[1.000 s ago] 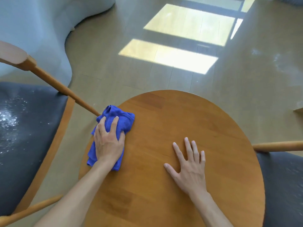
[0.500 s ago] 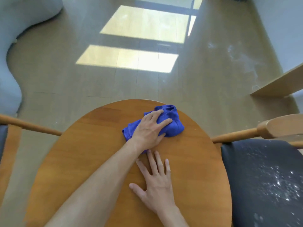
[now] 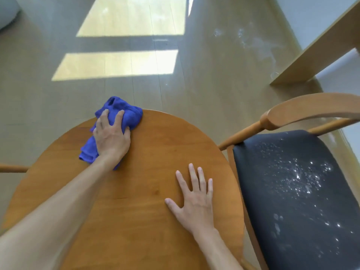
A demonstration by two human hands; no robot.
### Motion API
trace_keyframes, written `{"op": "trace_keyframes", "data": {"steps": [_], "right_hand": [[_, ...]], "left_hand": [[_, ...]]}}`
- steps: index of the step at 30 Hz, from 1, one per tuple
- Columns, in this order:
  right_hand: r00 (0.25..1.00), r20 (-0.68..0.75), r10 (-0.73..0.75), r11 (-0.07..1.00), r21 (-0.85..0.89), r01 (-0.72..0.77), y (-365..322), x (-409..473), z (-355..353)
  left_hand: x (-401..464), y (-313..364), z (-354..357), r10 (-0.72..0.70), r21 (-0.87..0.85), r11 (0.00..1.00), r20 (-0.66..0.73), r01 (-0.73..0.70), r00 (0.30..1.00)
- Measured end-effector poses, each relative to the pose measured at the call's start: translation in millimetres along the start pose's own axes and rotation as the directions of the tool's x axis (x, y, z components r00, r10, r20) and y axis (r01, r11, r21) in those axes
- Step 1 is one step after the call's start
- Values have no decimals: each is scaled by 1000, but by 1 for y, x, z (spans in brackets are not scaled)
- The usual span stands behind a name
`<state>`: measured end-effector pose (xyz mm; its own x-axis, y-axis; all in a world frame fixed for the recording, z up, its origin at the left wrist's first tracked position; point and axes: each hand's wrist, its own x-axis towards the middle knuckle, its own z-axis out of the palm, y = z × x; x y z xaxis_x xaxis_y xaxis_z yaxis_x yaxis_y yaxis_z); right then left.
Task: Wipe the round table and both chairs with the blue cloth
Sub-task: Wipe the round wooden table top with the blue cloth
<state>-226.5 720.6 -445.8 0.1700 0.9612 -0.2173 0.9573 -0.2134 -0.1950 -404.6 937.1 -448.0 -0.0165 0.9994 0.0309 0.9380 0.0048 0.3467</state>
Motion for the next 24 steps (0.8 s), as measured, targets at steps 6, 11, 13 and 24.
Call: {"op": "trace_keyframes", "data": {"steps": [6, 11, 13, 24], "right_hand": [[998, 30, 46, 998, 34, -47, -7, -38, 5], [997, 42, 58, 998, 32, -60, -5, -44, 4], [998, 34, 49, 998, 45, -51, -4, -42, 3], [998, 47, 36, 998, -53, -34, -2, -43, 6]], "left_hand": [[-47, 116, 39, 499, -128, 866, 158, -484, 852], [-106, 170, 53, 813, -264, 577, 280, -773, 511], [-100, 157, 52, 808, -236, 585, 248, -776, 534], [-63, -104, -50, 89, -78, 993, 73, -83, 993]]}}
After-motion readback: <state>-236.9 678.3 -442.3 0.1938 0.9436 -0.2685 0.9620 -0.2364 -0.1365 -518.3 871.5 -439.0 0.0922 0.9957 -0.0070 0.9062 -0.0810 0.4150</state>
